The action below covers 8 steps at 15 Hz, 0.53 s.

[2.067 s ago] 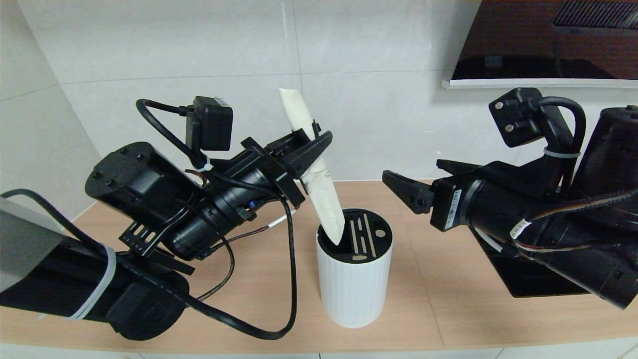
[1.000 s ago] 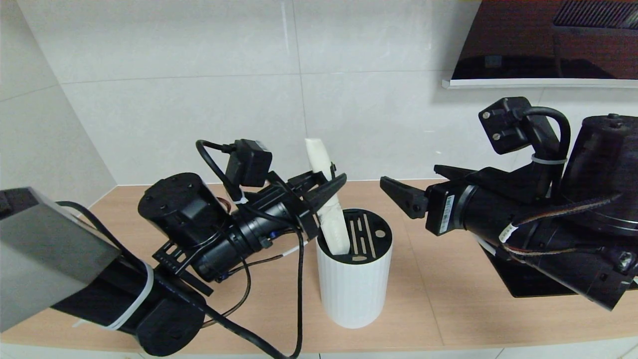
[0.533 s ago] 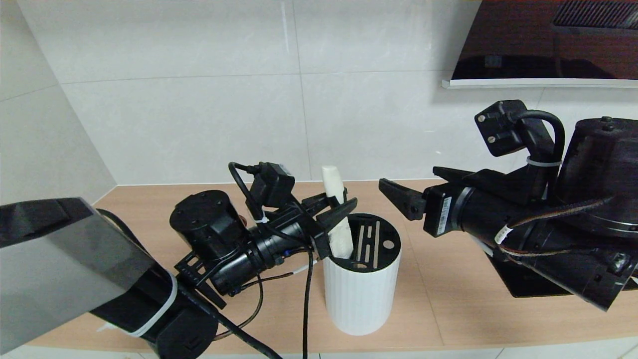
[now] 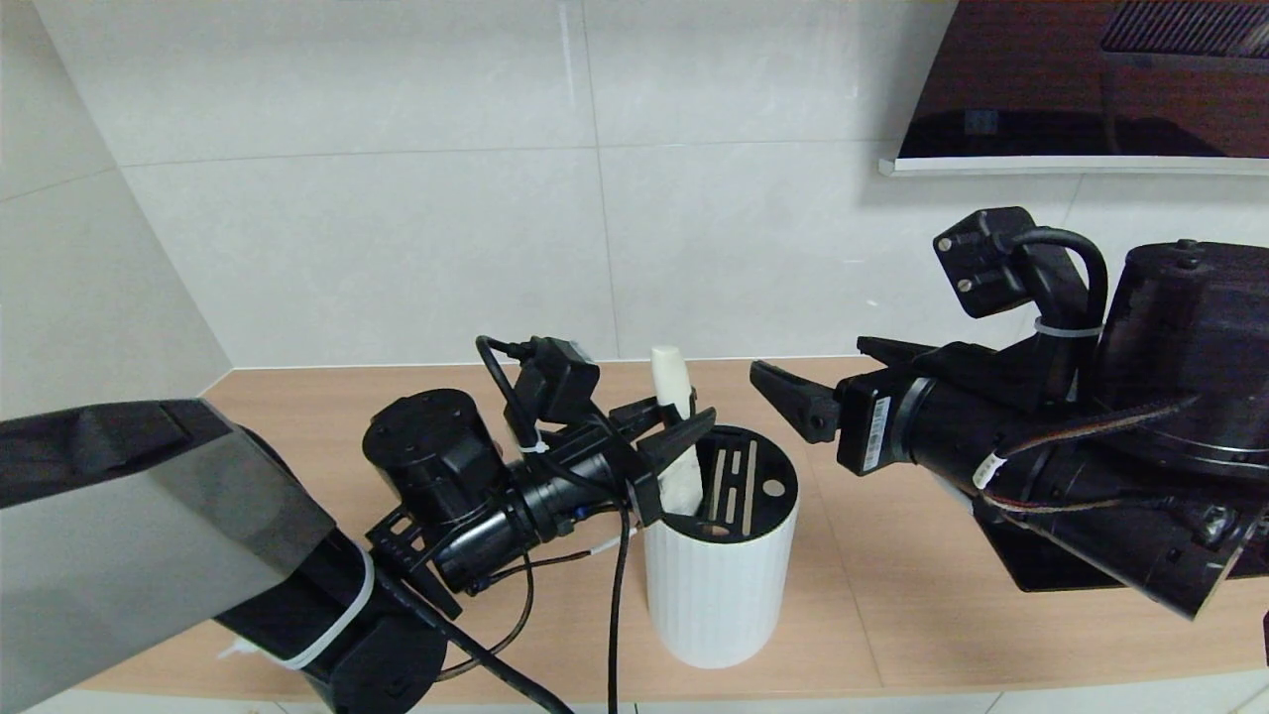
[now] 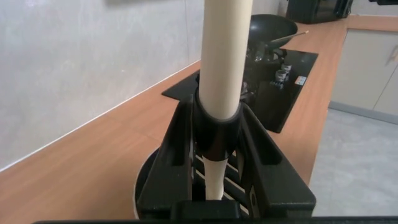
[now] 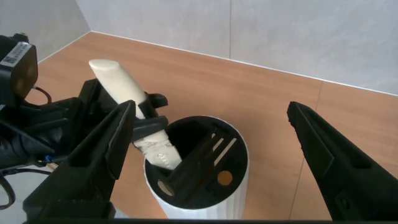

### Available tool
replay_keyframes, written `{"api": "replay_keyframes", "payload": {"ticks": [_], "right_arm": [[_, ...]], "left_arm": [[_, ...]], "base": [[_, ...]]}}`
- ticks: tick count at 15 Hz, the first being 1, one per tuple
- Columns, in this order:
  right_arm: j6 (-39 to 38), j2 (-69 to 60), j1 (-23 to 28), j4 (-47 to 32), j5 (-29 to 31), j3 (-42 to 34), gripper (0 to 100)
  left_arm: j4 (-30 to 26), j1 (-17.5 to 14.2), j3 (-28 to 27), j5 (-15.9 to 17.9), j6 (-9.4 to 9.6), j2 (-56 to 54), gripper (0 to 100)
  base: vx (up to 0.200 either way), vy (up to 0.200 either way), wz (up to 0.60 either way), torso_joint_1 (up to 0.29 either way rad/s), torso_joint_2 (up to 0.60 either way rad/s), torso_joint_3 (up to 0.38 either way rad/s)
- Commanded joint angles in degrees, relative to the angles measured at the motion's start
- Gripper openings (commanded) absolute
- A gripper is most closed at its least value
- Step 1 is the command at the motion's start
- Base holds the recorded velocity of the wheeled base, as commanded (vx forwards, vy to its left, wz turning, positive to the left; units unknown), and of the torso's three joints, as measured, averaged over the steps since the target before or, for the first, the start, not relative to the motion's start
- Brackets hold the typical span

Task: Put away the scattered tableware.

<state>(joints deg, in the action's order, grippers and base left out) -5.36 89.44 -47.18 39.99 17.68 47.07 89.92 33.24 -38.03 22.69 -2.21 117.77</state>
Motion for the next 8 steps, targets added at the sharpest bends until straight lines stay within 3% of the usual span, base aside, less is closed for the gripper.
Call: {"api": "replay_keyframes", "payload": {"ticks": [1, 8], "right_arm": [[0.00, 0.12, -0.02, 0.01, -0.01, -0.05, 100], [0.00, 0.29, -0.02, 0.01, 0.17, -0.05, 100]], "left_arm": [[0.08, -0.02, -0.02, -0.01, -0.08, 0.09, 100], [0.08, 0.15, 0.07, -0.10, 0.01, -0.35, 100]], "base": [[0.000, 0.000, 0.00, 0.000, 0.00, 0.000], [0.000, 0.000, 0.00, 0.000, 0.00, 0.000]]}}
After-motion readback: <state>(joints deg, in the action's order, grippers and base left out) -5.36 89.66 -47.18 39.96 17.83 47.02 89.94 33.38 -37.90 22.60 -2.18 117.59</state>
